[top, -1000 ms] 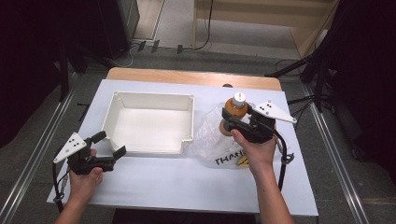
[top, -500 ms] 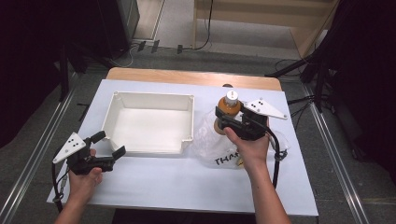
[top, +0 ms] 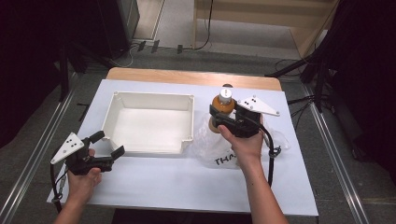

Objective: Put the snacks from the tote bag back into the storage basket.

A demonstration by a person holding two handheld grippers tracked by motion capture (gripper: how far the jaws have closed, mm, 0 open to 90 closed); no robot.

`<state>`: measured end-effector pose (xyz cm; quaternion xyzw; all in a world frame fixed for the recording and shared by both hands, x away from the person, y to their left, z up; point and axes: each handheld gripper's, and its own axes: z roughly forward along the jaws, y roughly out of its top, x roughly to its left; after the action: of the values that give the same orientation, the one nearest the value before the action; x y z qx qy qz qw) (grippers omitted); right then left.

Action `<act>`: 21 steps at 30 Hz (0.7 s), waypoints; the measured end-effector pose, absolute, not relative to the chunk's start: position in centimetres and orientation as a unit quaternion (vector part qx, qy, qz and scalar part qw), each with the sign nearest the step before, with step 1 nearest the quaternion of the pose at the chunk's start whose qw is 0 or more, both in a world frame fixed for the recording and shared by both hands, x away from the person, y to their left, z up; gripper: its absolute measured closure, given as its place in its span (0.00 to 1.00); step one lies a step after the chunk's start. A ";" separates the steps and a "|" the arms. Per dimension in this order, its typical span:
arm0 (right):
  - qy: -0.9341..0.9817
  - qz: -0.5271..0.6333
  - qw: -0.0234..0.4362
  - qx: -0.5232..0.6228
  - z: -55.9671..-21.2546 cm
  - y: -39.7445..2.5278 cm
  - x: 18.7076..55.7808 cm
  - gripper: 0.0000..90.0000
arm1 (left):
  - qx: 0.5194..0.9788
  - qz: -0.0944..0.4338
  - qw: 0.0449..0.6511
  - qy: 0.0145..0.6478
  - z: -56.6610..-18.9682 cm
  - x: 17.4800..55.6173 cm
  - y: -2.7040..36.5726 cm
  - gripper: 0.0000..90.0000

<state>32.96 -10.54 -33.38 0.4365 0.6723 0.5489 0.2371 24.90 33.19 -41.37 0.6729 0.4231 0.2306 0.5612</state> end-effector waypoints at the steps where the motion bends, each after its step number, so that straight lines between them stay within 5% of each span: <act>1: 0.673 0.548 0.238 0.437 -33.4 -10.4 33.0 0.34 | 0.673 0.231 0.560 0.423 -41.4 24.9 33.2 0.00; 21: 0.677 0.548 0.229 0.434 -33.7 -9.0 33.5 0.34 | 0.672 0.232 0.565 0.420 -41.2 24.8 33.3 0.00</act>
<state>33.46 -8.95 -33.66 0.4337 0.6775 0.5481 0.2294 24.81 33.29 -41.16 0.6717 0.4196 0.2322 0.5647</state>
